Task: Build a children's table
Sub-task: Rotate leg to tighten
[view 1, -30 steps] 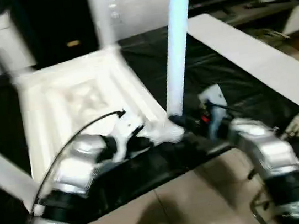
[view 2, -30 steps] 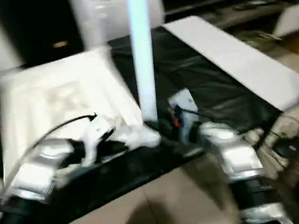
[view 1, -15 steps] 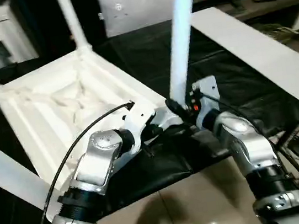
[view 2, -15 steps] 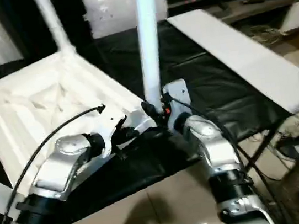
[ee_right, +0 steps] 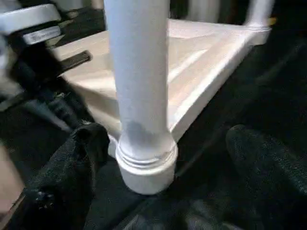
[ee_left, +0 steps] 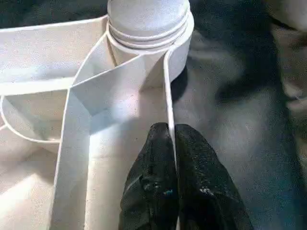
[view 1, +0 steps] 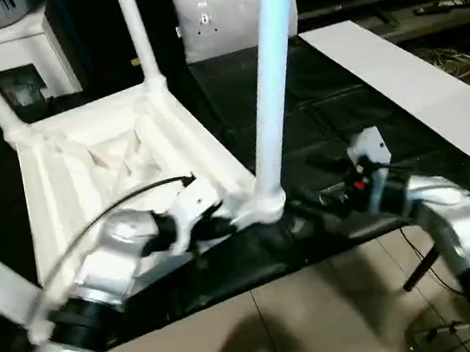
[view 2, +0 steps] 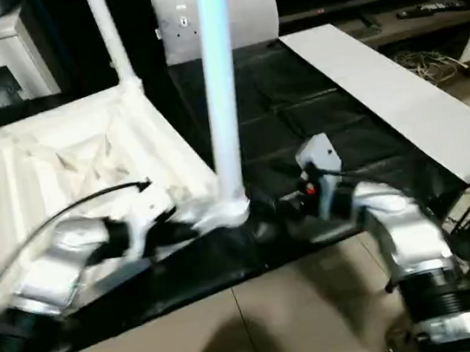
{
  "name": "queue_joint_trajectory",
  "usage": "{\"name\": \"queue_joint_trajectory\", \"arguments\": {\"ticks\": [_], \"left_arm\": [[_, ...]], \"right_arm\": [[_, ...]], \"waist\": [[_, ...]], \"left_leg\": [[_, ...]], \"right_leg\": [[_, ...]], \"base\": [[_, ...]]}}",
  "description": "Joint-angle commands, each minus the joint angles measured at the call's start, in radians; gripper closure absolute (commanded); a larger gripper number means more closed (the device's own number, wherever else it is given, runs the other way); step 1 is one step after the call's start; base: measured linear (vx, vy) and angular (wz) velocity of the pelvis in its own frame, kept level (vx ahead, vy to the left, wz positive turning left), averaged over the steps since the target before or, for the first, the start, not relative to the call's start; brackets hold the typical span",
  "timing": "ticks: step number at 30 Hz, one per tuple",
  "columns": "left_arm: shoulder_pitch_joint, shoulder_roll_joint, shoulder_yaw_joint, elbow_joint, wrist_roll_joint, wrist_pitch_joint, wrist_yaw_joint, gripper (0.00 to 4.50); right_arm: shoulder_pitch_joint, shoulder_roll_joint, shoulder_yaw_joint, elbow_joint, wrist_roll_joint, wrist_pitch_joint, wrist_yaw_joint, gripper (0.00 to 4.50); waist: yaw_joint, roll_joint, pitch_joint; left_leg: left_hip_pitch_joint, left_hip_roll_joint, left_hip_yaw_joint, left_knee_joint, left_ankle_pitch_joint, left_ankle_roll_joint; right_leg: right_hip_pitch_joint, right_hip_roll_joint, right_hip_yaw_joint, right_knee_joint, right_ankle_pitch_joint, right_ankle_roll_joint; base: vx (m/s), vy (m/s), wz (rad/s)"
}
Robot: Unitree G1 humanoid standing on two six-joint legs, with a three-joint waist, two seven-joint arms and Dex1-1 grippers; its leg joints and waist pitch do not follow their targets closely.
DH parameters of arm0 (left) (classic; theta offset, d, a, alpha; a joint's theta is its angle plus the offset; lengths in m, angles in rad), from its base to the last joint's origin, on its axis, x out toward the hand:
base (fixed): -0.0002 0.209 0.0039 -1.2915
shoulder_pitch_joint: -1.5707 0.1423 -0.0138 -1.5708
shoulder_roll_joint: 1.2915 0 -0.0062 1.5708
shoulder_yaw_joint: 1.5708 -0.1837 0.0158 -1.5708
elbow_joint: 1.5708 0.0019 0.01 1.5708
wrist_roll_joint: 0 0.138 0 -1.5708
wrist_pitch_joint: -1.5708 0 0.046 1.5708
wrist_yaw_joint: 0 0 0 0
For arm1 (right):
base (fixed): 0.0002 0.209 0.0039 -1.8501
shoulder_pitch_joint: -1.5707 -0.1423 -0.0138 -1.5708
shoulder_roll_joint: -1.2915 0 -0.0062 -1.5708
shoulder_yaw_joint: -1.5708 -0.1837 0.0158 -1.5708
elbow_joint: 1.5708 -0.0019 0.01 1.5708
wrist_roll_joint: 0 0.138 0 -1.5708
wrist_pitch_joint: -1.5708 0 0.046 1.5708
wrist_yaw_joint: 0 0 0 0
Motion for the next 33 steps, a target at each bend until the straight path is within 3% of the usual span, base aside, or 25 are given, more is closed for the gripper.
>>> {"name": "queue_joint_trajectory", "arguments": {"ticks": [1, 3, 4, 6, 9, 11, 14, 18, 19, 21, 24, 27, 33], "left_arm": [[-0.046, 0.017, -0.038, -0.02, -0.023, -0.084, -0.117, 4.5], [-0.053, 0.035, -0.052, -0.005, -0.022, -0.133, -0.166, 4.5], [-0.056, 0.039, -0.057, -0.001, -0.023, -0.147, -0.181, 4.5], [-0.067, 0.046, -0.072, 0.011, -0.029, -0.184, -0.225, 4.5], [-0.082, 0.041, -0.09, 0.011, -0.031, -0.195, -0.25, 4.5], [-0.091, 0.032, -0.1, 0.012, -0.026, -0.199, -0.253, 4.5], [-0.1, 0.026, -0.101, 0.033, -0.021, -0.214, -0.257, 4.5], [-0.111, 0.021, -0.1, 0.06, -0.016, -0.236, -0.262, 4.5], [-0.115, 0.027, -0.098, 0.073, -0.013, -0.242, -0.258, 4.5], [-0.115, 0.028, -0.098, 0.075, -0.012, -0.242, -0.258, 4.5], [-0.115, 0.037, -0.097, 0.081, -0.014, -0.249, -0.261, 4.5], [-0.116, 0.04, -0.096, 0.092, -0.011, -0.258, -0.262, 4.5], [-0.118, 0.042, -0.093, 0.102, -0.009, -0.262, -0.256, 4.5]], "right_arm": [[-0.025, -0.019, 0.042, -0.009, 0.014, -0.011, 0.075, 0.08], [-0.028, -0.031, 0.068, -0.01, 0.006, -0.026, 0.118, 0.08], [-0.029, -0.032, 0.074, -0.01, 0.006, -0.027, 0.131, 0.08], [-0.035, -0.033, 0.095, -0.003, 0.009, -0.027, 0.176, 0.24], [-0.051, -0.025, 0.12, 0.016, 0.004, -0.022, 0.208, 0.54], [-0.06, -0.018, 0.134, 0.026, 0.0, -0.015, 0.221, 0.69], [-0.068, -0.013, 0.145, 0.036, 0.002, -0.013, 0.233, 1.01], [-0.076, -0.009, 0.156, 0.048, 0.006, -0.011, 0.254, 1.31], [-0.078, -0.008, 0.162, 0.05, 0.008, -0.01, 0.266, 1.46], [-0.078, -0.008, 0.163, 0.051, 0.009, -0.01, 0.268, 1.57], [-0.08, -0.006, 0.164, 0.052, 0.011, -0.007, 0.27, 1.88], [-0.08, -0.005, 0.161, 0.055, 0.015, -0.005, 0.269, 2.21], [-0.069, -0.002, 0.158, 0.042, 0.021, 0.009, 0.275, 2.55]], "waist": [[-0.008, 0.004, -0.066], [-0.011, 0.004, -0.06], [-0.013, 0.008, -0.057], [-0.012, 0.006, -0.061], [-0.002, 0.0, -0.069], [0.01, -0.005, -0.074], [0.028, -0.007, -0.079], [0.046, -0.007, -0.09], [0.053, -0.012, -0.09], [0.058, -0.012, -0.09], [0.06, -0.013, -0.083], [0.056, -0.012, -0.08], [0.054, -0.013, -0.079]], "left_leg": [[0.02, -0.021, 0.029, -0.063, -0.282, 0.091], [0.02, -0.014, 0.021, -0.073, -0.319, 0.088], [0.035, -0.005, 0.018, -0.078, -0.383, 0.078], [0.036, -0.004, 0.015, -0.08, -0.39, 0.073], [0.025, -0.007, 0.016, -0.085, -0.322, 0.071], [0.013, -0.009, 0.021, -0.085, -0.227, 0.079], [0.006, -0.011, 0.026, -0.082, -0.141, 0.085], [-0.009, -0.008, 0.025, -0.076, -0.035, 0.102], [-0.015, -0.013, 0.029, -0.071, -0.013, 0.104], [-0.016, -0.014, 0.031, -0.07, -0.01, 0.105], [-0.014, -0.02, 0.034, -0.071, -0.059, 0.086], [-0.01, -0.021, 0.034, -0.072, -0.096, 0.075], [-0.009, -0.019, 0.033, -0.073, -0.11, 0.075]], "right_leg": [[0.065, -0.035, 0.016, -0.115, -0.587, 0.058], [0.072, -0.04, 0.016, -0.111, -0.579, 0.042], [0.072, -0.044, 0.015, -0.114, -0.587, 0.042], [0.077, -0.049, 0.018, -0.111, -0.575, 0.034], [0.084, -0.061, 0.039, -0.092, -0.514, -0.012], [0.087, -0.063, 0.056, -0.076, -0.461, -0.051], [0.085, -0.061, 0.073, -0.06, -0.426, -0.074], [0.09, -0.06, 0.083, -0.031, -0.311, -0.106], [0.088, -0.056, 0.086, -0.024, -0.285, -0.11], [0.087, -0.056, 0.087, -0.024, -0.291, -0.106], [0.083, -0.052, 0.08, -0.039, -0.402, -0.06], [0.081, -0.048, 0.074, -0.05, -0.451, -0.033], [0.08, -0.047, 0.073, -0.052, -0.453, -0.03]], "base": [[0.0, 0.0, 0.0], [0.0, 0.0, 0.0], [0.0, 0.0, 0.0], [0.0, 0.0, 0.0], [0.0, 0.0, 0.0], [0.0, 0.0, 0.0], [0.0, 0.0, 0.0], [0.0, 0.0, 0.0], [0.0, 0.0, 0.0], [0.0, 0.0, 0.0], [0.0, 0.0, 0.0], [0.0, 0.0, 0.0], [0.0, 0.0, 0.0]]}}
